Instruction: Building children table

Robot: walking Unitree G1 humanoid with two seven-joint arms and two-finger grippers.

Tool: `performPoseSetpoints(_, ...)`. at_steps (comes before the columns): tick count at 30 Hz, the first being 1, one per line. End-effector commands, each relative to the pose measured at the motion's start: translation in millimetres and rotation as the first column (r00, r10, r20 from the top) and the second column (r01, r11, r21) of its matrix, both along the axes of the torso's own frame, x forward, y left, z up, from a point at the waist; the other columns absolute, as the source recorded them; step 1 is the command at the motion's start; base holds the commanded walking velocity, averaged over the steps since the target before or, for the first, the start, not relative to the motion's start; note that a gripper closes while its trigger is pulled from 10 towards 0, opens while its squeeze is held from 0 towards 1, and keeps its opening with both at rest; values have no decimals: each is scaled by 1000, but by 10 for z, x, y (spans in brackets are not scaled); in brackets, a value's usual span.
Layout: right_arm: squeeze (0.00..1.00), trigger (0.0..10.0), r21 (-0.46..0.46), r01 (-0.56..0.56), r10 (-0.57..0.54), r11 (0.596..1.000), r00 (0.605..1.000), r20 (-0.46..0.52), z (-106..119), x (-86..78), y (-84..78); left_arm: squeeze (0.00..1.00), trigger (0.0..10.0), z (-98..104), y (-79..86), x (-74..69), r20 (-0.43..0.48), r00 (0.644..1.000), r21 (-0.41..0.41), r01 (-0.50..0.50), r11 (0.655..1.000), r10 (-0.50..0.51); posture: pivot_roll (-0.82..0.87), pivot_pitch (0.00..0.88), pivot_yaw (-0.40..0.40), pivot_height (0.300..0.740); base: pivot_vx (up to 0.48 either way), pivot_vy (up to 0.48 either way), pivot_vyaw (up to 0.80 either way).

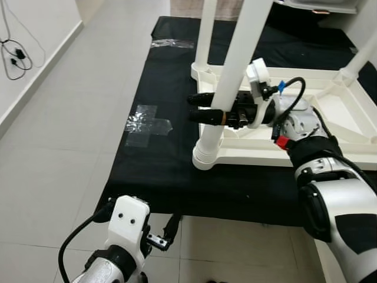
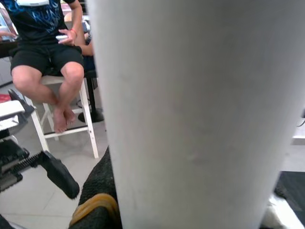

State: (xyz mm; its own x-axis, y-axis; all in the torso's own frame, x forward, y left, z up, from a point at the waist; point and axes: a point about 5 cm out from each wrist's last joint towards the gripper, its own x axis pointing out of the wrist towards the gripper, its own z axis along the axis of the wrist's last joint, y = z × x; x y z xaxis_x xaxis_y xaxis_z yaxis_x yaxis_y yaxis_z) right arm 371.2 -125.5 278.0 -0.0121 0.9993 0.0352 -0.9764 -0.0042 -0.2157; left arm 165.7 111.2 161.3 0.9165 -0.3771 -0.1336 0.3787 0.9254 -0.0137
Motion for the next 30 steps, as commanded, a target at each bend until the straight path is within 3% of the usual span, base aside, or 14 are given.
performPoseSetpoints(1,0,10000,-65,-58,47,996,986,-163,-389,-39,100,0,10000,-5,4,-20,-14,1000,5,5,1000,-5,168,292,-72,740,0,0,0)
performPoseSetpoints(6,0,10000,-70,-100,88,993,984,-156,-400,-58,236,0,10000,18,-1,-13,-7,1000,4,8,1000,-8,172,291,-73,740,0,0,0)
performPoseSetpoints(12,0,10000,-151,-131,115,980,988,-108,-444,-62,399,0,10000,54,-5,-24,2,1000,2,9,1000,-9,180,295,-78,740,0,0,0)
performPoseSetpoints(19,0,10000,-201,-102,84,974,992,-93,-492,-53,446,0,10000,65,-1,-2,6,1000,3,5,1000,-5,174,297,-74,740,0,0,0)
performPoseSetpoints(22,0,10000,-230,61,-91,971,988,-123,-587,17,471,0,10000,71,13,53,15,1000,7,-5,1000,4,160,289,-74,740,0,0,0)
performPoseSetpoints(25,0,10000,-230,61,-91,971,988,-123,-587,17,471,0,10000,71,13,53,15,1000,7,-5,1000,4,160,289,-74,740,0,0,0)
performPoseSetpoints(29,0,10000,-196,377,-407,905,902,-144,-659,163,420,0,10000,43,13,107,19,1000,5,-17,1000,16,142,270,-80,740,0,0,0)
performPoseSetpoints(30,0,10000,-189,390,-417,901,899,-135,-655,168,413,0,10000,42,11,111,20,1000,4,-16,1000,16,142,270,-80,740,0,0,0)
